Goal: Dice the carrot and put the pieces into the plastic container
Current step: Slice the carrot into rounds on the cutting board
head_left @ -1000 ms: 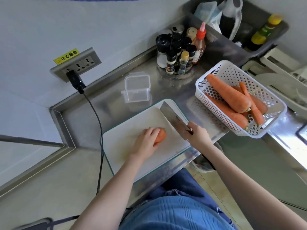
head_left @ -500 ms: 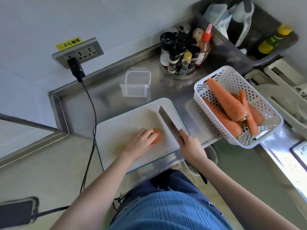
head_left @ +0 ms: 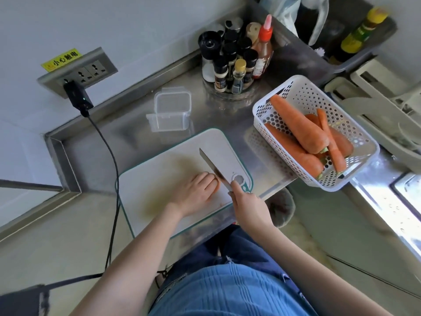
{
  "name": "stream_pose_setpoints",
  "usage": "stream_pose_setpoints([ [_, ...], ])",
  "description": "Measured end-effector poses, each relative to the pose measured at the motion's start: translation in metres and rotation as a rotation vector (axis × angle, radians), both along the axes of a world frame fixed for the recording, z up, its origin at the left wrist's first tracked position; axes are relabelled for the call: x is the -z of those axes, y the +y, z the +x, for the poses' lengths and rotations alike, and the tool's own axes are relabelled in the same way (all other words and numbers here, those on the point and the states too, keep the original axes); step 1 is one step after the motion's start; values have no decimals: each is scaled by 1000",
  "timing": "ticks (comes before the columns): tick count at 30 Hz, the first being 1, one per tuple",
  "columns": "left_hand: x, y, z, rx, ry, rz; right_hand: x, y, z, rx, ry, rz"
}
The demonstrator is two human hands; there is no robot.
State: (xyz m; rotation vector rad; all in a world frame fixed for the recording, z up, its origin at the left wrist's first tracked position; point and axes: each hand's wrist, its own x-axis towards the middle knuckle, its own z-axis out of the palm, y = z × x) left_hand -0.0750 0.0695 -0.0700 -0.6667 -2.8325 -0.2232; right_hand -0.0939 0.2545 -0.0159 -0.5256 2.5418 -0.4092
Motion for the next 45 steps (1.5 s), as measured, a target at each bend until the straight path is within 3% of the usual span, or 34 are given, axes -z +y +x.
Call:
stream_pose_setpoints([
  [10,15,-2,-4,56,150,30,6,-2,6,-44,20,55],
  [32,29,-6,-2,38,37,87,9,-12,-18,-84,-86,88],
  [38,11,-3,-3,-28,4,136,2,-4,-33,-83,81,124],
  [41,-14,-3,-1,-129,72,248,-5,3,-35,-163,122,172],
  [45,-50,1,-14,-176,69,237,-5,4,-32,-203,187,210],
])
